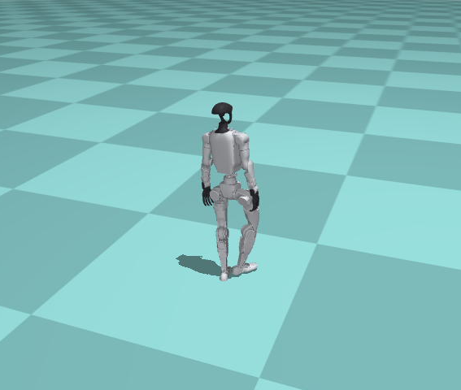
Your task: Walk run
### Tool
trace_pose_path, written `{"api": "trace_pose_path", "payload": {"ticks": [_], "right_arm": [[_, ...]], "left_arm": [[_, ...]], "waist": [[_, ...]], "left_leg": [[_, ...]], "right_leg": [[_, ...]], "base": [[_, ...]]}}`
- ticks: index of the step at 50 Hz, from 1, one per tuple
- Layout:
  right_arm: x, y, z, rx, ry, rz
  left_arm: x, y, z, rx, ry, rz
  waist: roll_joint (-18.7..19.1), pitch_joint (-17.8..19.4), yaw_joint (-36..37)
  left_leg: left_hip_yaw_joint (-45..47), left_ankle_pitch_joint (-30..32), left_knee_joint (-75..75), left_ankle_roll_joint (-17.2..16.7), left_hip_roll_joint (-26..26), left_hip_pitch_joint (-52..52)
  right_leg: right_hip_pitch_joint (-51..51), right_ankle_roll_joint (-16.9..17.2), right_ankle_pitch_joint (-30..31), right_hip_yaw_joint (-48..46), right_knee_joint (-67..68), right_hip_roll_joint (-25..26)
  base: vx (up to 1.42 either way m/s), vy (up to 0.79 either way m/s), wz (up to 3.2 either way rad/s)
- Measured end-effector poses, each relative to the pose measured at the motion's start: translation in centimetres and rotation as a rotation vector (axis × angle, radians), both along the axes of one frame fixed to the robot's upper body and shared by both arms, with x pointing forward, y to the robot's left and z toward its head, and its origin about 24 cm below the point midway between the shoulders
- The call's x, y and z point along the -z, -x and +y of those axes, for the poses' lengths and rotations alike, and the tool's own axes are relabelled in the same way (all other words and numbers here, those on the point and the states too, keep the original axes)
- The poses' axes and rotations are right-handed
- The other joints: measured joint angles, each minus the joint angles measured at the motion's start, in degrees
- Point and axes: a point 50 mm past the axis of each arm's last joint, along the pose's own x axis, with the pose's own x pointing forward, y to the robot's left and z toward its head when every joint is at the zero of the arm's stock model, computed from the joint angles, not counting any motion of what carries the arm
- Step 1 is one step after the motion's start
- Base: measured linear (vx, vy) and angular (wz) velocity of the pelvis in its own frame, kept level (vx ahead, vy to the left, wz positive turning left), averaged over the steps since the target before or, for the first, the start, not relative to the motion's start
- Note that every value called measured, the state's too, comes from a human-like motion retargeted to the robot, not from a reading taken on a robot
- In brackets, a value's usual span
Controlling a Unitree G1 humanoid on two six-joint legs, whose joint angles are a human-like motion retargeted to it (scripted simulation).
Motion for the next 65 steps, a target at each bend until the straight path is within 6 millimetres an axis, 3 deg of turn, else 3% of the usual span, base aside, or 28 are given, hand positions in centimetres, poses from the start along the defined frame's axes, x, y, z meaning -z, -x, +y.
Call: {"api": "trace_pose_path", "payload": {"ticks": [5, 7, 10, 13, 16, 18, 20, 22, 25, 27, 30, 33, 38, 40, 43, 46, 52, 55, 60, 65], "right_arm": [[0.3, 4.1, -0.7, 0.028, 0.035, 0.137], [0.3, 5.0, -0.6, 0.051, 0.032, 0.169], [0.3, 5.1, -0.3, 0.099, 0.002, 0.178], [0.3, 4.7, -0.5, 0.102, -0.007, 0.147], [0.3, 4.9, -0.9, 0.100, 0.033, 0.109], [0.3, 4.8, -1.3, 0.113, 0.060, 0.084], [0.2, 4.8, -1.6, 0.125, 0.067, 0.081], [0.2, 4.7, -2.0, 0.126, 0.055, 0.082], [0.2, 4.4, -2.2, 0.117, 0.081, 0.061], [0.1, 3.9, -2.1, 0.117, 0.113, 0.032], [0.0, 3.1, -2.2, 0.133, 0.131, -0.018], [0.0, 3.5, -2.8, 0.131, 0.135, -0.010], [0.0, 6.0, -3.2, 0.153, 0.152, 0.070], [0.0, 6.7, -3.1, 0.179, 0.145, 0.087], [0.0, 8.3, -2.6, 0.214, 0.121, 0.132], [0.0, 9.1, -2.0, 0.244, 0.110, 0.144], [0.0, 7.6, -1.6, 0.225, 0.114, 0.029], [-0.1, 5.8, -1.0, 0.294, 0.084, -0.080], [-1.5, -0.1, -1.1, 0.323, 0.062, -0.396], [-5.1, -6.9, -1.5, 0.305, 0.071, -0.767]], "left_arm": [[0.3, 2.1, -1.3, 0.016, 0.039, 0.040], [0.4, 3.3, -1.5, -0.001, 0.053, 0.069], [0.5, 3.7, -2.2, -0.016, 0.059, 0.093], [0.7, 3.4, -2.7, -0.016, 0.117, 0.134], [0.7, 2.5, -2.9, 0.011, 0.139, 0.124], [0.7, 1.2, -2.9, 0.035, 0.128, 0.072], [0.7, -0.1, -3.0, 0.049, 0.113, 0.012], [0.6, -1.4, -3.2, 0.052, 0.116, -0.038], [0.5, -2.5, -3.5, 0.039, 0.140, -0.075], [0.4, -3.4, -3.7, 0.022, 0.148, -0.114], [0.2, -4.8, -4.0, 0.036, 0.171, -0.163], [0.3, -4.8, -4.4, 0.072, 0.183, -0.151], [0.8, -3.0, -6.4, 0.076, 0.206, -0.117], [1.0, -2.3, -6.7, 0.066, 0.200, -0.112], [1.2, -0.2, -6.9, 0.047, 0.180, -0.065], [1.2, 1.3, -7.4, 0.031, 0.171, -0.052], [1.0, 1.6, -7.8, -0.040, 0.164, -0.147], [0.7, -0.1, -8.0, -0.063, 0.173, -0.244], [-1.5, -6.7, -8.2, -0.106, 0.252, -0.605], [-7.3, -14.0, -7.1, -0.147, 0.286, -1.103]], "waist": [[-1.83, -4.20, 2.06], [-3.64, -4.79, 2.25], [-6.04, -3.73, 0.85], [-5.83, -2.74, 2.24], [-5.34, -3.16, 4.34], [-4.68, -3.05, 5.09], [-3.58, -2.52, 4.21], [-3.89, -2.21, 2.37], [-3.31, -2.59, 2.75], [-2.65, -2.18, 3.17], [-1.06, -1.38, 3.59], [0.53, -1.72, 4.90], [1.75, -3.28, 5.83], [1.52, -3.29, 5.52], [1.20, -4.17, 6.40], [0.97, -3.98, 7.29], [1.64, -4.05, 4.83], [1.51, -3.91, 4.57], [1.41, -3.64, 4.81], [1.65, -3.70, 5.31]], "left_leg": [[12.10, -3.13, 0.96, -3.17, -1.22, 5.26], [15.52, -2.51, 6.30, -3.82, -1.02, 5.24], [7.25, 0.91, 14.66, 0.42, -2.02, 1.97], [-10.73, -0.06, 16.03, -1.62, -6.47, -0.52], [-21.47, -1.30, 14.37, -4.39, -9.82, -1.58], [-25.52, -1.17, 12.43, -4.95, -11.17, -2.10], [-29.58, 1.44, 9.13, -3.33, -12.17, -1.86], [-26.60, 1.20, 7.45, 1.58, -12.69, -1.34], [-19.09, -0.08, 5.86, 4.33, -12.02, -2.15], [-14.98, -0.22, 5.34, 2.30, -9.24, -2.99], [-10.28, -0.15, 4.13, 2.66, -6.87, -3.73], [-7.24, -0.19, 3.18, 2.51, -5.11, -3.75], [-5.15, -0.63, 2.98, 1.76, -4.26, -2.85], [-5.24, -0.88, 2.81, 1.62, -4.85, -1.98], [-5.27, -0.40, 1.62, 1.20, -5.39, 0.12], [-6.58, 0.71, 0.61, 0.81, -5.55, 1.69], [-9.72, 2.12, -1.00, 0.39, -5.16, 3.50], [-11.29, 2.88, -1.44, 0.30, -5.29, 4.09], [-13.01, 3.78, -1.54, 0.12, -5.30, 4.41], [-13.74, 4.44, -2.24, 0.09, -5.35, 5.07]], "right_leg": [[4.81, -1.03, 5.16, -2.02, -6.65, -0.42], [2.70, -2.33, 7.05, 10.34, -7.36, 0.93], [1.87, -1.67, 9.66, 16.84, -7.42, -1.40], [2.51, -1.98, 12.47, 23.38, -9.51, 1.26], [2.04, -1.40, 15.04, 28.12, -10.76, 3.15], [1.59, 0.62, 16.64, 30.17, -11.57, 4.20], [1.84, 3.61, 17.85, 30.62, -12.80, 5.41], [2.26, 8.22, 17.55, 30.84, -13.88, 4.71], [1.03, 15.33, 15.07, 31.13, -13.82, 5.14], [-0.70, 14.77, 12.91, 29.96, -12.13, 5.50], [-2.37, 10.49, 7.32, 18.75, -9.10, 3.58], [-2.51, 5.66, 4.76, 12.82, -4.00, 1.40], [1.23, 3.61, 7.40, 18.96, -2.78, 0.90], [4.91, 6.05, 7.98, 19.55, -7.28, 0.23], [9.01, 3.79, 10.84, 18.08, -13.67, 1.27], [11.66, 3.97, 12.95, 13.89, -17.23, 1.30], [14.96, 3.43, 12.99, 13.16, -20.11, 3.10], [15.96, 3.20, 13.04, 12.01, -20.61, 3.36], [17.07, 2.98, 12.99, 10.95, -20.97, 3.65], [17.70, 2.83, 12.96, 10.64, -21.20, 3.96]], "base": [[0.20, -0.15, -2.12], [0.04, -0.26, -1.92], [-0.13, -0.11, -1.72], [-0.12, -0.09, -2.47], [0.02, -0.08, -2.64], [-0.13, -0.01, -2.27], [-0.20, -0.01, -1.52], [-0.17, -0.01, -1.33], [-0.20, -0.02, -2.04], [-0.33, -0.01, -2.08], [-0.32, 0.00, -1.50], [-0.16, 0.00, -1.01], [0.04, 0.02, -0.41], [0.08, -0.04, 0.07], [0.19, -0.09, 0.05], [0.07, -0.04, 0.34], [0.06, -0.07, 0.45], [0.01, -0.05, 0.47], [0.03, -0.02, 0.33], [0.01, -0.01, 0.08]]}}
